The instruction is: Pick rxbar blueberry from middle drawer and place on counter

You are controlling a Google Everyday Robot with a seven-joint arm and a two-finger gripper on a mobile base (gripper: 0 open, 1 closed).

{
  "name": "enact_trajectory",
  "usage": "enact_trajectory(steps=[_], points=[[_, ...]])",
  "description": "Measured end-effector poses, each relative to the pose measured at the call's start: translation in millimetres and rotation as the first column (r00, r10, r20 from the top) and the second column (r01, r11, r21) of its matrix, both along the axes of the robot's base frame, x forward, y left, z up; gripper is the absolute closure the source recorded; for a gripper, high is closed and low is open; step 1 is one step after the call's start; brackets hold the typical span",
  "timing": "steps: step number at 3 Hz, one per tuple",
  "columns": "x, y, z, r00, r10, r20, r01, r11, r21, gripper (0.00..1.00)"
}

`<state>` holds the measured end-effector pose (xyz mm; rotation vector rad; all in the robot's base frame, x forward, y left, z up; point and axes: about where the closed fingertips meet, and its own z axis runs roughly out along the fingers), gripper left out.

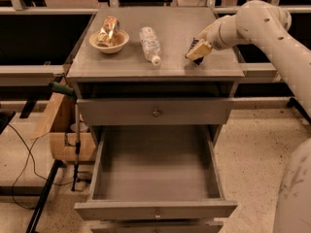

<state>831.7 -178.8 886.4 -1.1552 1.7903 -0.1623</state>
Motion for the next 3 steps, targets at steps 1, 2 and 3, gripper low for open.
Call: enact_trajectory(steps=[1,2,3], points=[[6.3,-2.0,-1.5,0.9999,0.011,0.006,-0.011,1.000,0.017,0.36],[8.0,1.0,-0.4,0.9991,0.041,-0.009,-0.040,0.999,0.019,0.13],[7.9,1.2,-0.2,0.9990,0.043,-0.011,-0.043,0.999,0.019,0.00]])
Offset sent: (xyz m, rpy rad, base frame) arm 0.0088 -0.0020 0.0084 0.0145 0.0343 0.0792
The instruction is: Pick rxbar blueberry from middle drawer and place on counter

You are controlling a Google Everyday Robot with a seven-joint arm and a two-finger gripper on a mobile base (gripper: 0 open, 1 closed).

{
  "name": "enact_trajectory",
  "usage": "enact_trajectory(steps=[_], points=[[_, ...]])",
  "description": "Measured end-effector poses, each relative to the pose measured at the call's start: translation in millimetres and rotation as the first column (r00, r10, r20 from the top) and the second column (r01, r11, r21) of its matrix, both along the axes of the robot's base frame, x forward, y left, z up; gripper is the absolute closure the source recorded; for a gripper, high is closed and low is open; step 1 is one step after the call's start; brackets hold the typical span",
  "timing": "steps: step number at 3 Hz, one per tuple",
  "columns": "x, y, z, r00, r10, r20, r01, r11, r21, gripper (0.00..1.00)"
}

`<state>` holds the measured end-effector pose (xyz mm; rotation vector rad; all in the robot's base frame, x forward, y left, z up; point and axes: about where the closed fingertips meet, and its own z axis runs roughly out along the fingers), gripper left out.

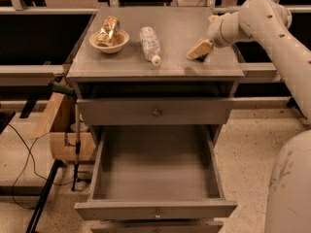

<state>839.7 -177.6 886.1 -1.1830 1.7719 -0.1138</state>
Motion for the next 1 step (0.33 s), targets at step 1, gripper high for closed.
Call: enact_trajectory(steps=[1], points=[[0.0,0.0,0.0,1.0000,0.000,0.000,0.000,1.000,0.000,0.00]])
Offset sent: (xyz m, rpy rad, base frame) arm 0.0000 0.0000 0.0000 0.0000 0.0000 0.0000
